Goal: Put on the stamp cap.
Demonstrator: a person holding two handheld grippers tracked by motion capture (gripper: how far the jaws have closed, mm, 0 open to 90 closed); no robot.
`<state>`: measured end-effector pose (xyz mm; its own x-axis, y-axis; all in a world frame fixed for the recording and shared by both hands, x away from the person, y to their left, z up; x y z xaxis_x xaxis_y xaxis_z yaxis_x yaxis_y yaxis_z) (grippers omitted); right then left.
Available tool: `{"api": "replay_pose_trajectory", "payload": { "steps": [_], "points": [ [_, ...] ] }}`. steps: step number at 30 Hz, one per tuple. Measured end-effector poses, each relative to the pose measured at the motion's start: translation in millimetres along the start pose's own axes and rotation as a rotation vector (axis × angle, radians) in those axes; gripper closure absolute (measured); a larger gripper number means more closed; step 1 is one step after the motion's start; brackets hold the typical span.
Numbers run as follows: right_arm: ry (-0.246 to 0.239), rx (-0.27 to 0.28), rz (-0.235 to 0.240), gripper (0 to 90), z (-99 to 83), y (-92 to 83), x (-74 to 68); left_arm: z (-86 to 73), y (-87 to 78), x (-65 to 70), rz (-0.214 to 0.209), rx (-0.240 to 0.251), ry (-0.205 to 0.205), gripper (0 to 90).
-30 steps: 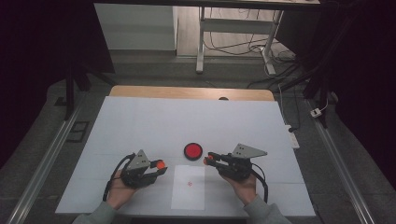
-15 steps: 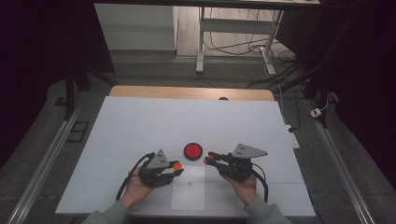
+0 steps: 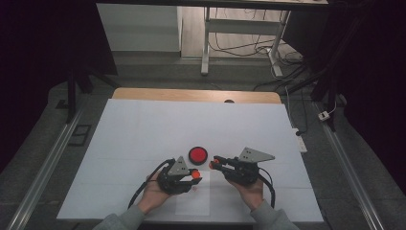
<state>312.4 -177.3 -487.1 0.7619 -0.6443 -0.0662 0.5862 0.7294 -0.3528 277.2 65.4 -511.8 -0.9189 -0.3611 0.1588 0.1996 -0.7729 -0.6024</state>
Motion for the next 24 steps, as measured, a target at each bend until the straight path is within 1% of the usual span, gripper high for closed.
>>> {"api": "replay_pose_trajectory", "payload": {
  "steps": [11,24],
  "points": [
    [0.003,0.005,0.004,72.3,1.2,0.7,-1.9,-0.2,-0.7,-0.4,0.001,0.005,-0.005,64.3],
    [-0.012,0.013,0.055,72.2,7.1,6.3,-16.5,-1.5,1.8,-0.8,0.004,-0.005,-0.007,64.4]
  ]
}}
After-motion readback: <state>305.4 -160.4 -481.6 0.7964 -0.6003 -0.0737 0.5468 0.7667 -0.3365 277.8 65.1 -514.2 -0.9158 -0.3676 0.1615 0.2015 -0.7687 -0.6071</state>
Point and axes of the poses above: each handheld gripper's, and its own axes: y roughly forward along the jaws, z roughly out of its top, x roughly to its right, the point moved 1 cm from there along y, roughly forward along the jaws, and after that the axes turned 12 degrees about -z, right-handed, at the moved point
